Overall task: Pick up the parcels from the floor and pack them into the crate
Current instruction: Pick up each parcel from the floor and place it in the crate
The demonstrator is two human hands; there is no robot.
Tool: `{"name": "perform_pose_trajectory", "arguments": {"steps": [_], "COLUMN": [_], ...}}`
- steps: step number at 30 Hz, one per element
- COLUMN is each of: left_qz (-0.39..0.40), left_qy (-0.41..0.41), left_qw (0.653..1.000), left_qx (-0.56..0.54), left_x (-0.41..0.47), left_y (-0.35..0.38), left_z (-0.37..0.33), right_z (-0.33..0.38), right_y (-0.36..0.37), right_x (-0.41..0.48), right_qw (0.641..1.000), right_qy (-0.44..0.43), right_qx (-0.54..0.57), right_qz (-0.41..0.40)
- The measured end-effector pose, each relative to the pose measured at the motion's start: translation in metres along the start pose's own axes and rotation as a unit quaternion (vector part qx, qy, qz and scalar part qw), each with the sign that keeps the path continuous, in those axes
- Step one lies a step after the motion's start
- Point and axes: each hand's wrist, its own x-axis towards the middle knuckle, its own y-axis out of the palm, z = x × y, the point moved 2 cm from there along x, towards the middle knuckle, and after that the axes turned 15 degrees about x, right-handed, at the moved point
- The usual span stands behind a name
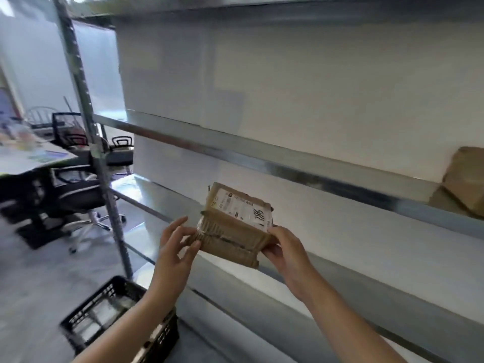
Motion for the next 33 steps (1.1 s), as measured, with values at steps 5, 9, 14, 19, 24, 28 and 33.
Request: {"name": "perform_pose_trajectory", "arguments": {"steps": [5,9,14,19,24,28,33], "left_qz": [-0.035,-0.028,-0.066,-0.122,-0.131,-0.094,-0.005], "left_qy": [-0.114,-0.2,-0.263,-0.362,-0.422,-0.456,-0.527], "left_qw": [0.991,0.976,0.956,0.924,0.896,0.884,0.844], "left_qx": [0.054,0.081,0.109,0.004,-0.046,-0.045,-0.102], "left_x": [0.026,0.032,0.025,0.02,0.031,0.047,0.063], "left_y": [-0.026,-0.044,-0.086,-0.134,-0.161,-0.168,-0.169], "left_z": [0.067,0.111,0.149,0.207,0.291,0.377,0.475], "right_z": [-0.05,-0.1,-0.157,-0.215,-0.279,-0.347,-0.429], "right_y": [0.044,0.069,0.117,0.185,0.243,0.266,0.278], "right_x": [0.081,0.139,0.182,0.202,0.232,0.279,0.326], "right_qw": [0.99,0.977,0.959,0.936,0.918,0.906,0.889], "right_qy": [0.029,0.079,0.141,0.169,0.166,0.179,0.231], "right_qx": [-0.059,-0.065,-0.066,-0.125,-0.206,-0.284,-0.348], "right_qz": [0.128,0.189,0.235,0.281,0.295,0.259,0.188]}}
